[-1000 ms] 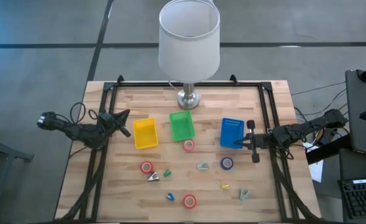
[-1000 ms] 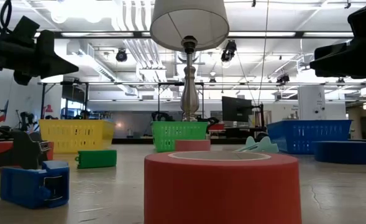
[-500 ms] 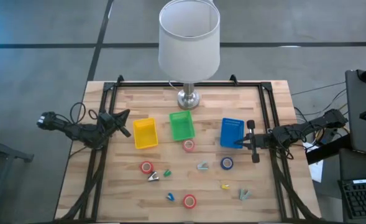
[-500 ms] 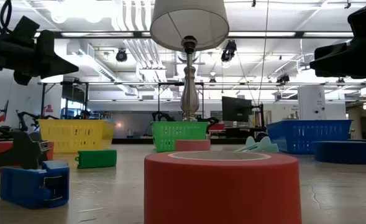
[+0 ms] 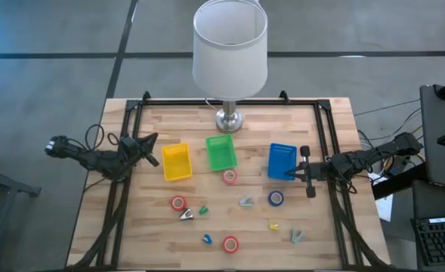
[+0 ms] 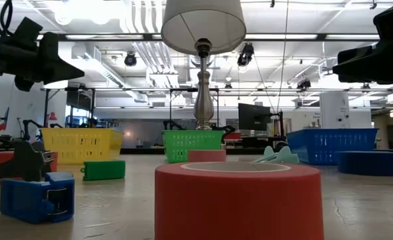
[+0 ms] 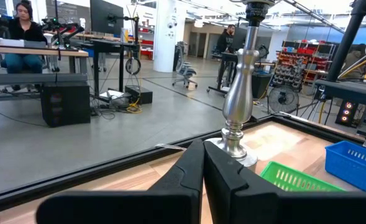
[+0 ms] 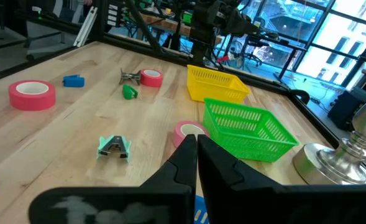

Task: Pick and place Stapler, Stapler remover, tape

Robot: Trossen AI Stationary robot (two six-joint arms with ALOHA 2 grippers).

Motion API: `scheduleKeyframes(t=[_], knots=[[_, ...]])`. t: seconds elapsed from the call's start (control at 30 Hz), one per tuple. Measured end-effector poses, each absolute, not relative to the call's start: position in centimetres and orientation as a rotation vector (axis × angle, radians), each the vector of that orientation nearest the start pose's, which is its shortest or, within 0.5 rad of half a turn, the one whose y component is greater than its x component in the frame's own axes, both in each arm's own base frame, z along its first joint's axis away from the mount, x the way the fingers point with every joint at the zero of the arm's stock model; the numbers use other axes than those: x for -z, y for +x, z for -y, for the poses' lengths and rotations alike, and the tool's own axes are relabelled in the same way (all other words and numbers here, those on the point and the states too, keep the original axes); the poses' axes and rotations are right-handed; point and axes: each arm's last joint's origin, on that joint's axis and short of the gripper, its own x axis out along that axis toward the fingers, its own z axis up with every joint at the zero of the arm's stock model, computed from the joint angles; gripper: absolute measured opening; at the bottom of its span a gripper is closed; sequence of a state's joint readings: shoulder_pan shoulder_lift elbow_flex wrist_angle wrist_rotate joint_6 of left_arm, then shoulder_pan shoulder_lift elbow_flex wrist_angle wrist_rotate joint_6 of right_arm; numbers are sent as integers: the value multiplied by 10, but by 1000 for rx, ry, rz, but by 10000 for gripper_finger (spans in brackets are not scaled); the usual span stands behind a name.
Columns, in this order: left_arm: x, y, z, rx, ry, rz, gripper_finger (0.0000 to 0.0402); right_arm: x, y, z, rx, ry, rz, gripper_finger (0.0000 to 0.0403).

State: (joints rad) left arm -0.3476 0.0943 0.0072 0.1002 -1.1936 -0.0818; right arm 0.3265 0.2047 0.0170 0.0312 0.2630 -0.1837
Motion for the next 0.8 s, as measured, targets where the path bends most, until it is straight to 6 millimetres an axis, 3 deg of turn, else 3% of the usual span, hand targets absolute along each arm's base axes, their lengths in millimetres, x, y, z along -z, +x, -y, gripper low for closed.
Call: scheduleKeyframes(t=[0.67,0.8], knots=[[-168,89,4,-845,-86,44,12,-155,105,-28,-77,-229,-143,8],[-168,89,4,-845,-87,45,12,-156,105,-27,-83,-320,-139,8]])
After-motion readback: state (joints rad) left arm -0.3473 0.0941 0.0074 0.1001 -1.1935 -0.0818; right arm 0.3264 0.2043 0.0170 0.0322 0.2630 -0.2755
